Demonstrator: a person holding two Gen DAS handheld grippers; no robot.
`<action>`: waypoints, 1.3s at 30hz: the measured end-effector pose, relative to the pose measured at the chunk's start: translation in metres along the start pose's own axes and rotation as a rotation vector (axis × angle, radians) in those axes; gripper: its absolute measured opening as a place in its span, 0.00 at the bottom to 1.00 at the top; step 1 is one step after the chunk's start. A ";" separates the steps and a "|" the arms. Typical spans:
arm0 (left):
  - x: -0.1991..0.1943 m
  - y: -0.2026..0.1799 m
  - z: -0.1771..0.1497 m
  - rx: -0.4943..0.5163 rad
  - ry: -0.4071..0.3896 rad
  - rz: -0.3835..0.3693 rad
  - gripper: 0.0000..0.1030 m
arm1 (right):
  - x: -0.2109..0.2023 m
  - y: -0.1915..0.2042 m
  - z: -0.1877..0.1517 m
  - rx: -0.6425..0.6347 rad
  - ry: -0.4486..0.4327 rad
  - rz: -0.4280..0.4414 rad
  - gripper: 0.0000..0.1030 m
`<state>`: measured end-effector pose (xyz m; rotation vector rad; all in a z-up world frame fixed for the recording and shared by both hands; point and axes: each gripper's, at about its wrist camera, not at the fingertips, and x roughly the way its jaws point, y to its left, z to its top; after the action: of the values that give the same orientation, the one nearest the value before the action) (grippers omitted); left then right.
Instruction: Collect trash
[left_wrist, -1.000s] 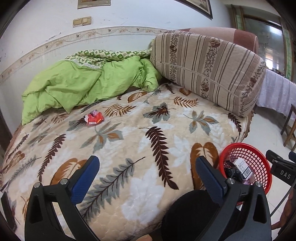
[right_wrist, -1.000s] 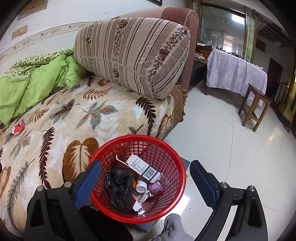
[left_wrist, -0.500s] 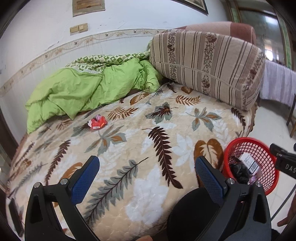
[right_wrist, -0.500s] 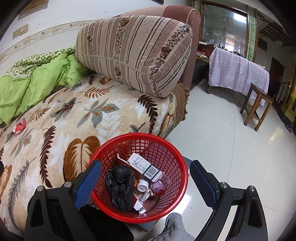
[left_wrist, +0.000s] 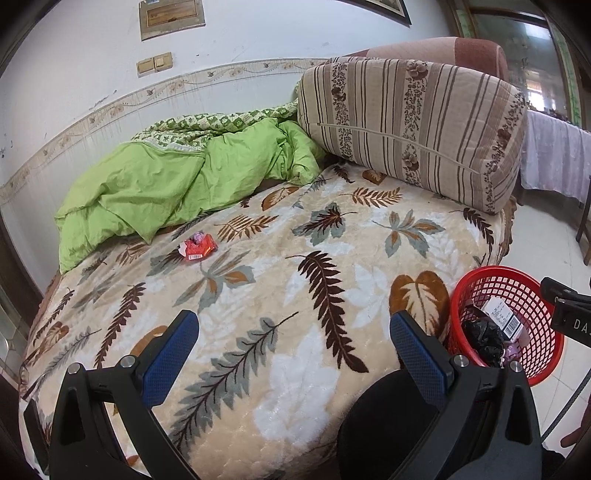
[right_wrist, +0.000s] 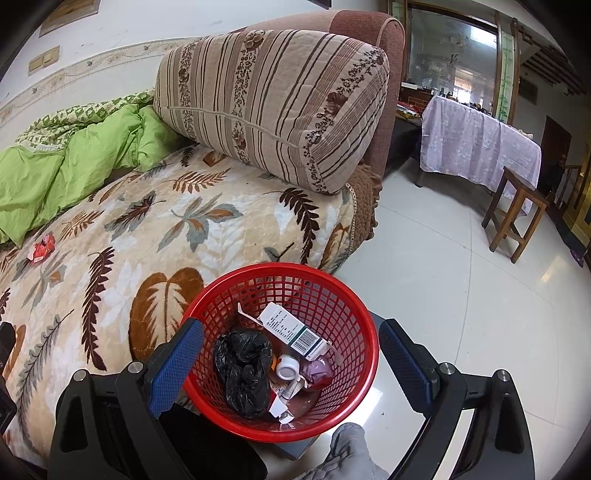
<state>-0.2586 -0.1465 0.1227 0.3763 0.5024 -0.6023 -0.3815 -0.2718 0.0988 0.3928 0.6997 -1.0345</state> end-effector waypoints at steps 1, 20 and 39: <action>0.000 0.000 0.000 -0.001 0.002 0.000 1.00 | 0.000 0.000 0.000 0.001 0.000 0.000 0.94; 0.000 -0.001 0.000 0.007 -0.001 0.004 1.00 | 0.003 0.001 -0.002 -0.003 0.010 0.006 0.94; 0.000 0.000 0.000 0.009 -0.003 0.005 1.00 | 0.003 0.001 -0.002 -0.004 0.013 0.007 0.94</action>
<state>-0.2589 -0.1460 0.1225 0.3849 0.4965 -0.6006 -0.3802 -0.2723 0.0949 0.3988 0.7116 -1.0244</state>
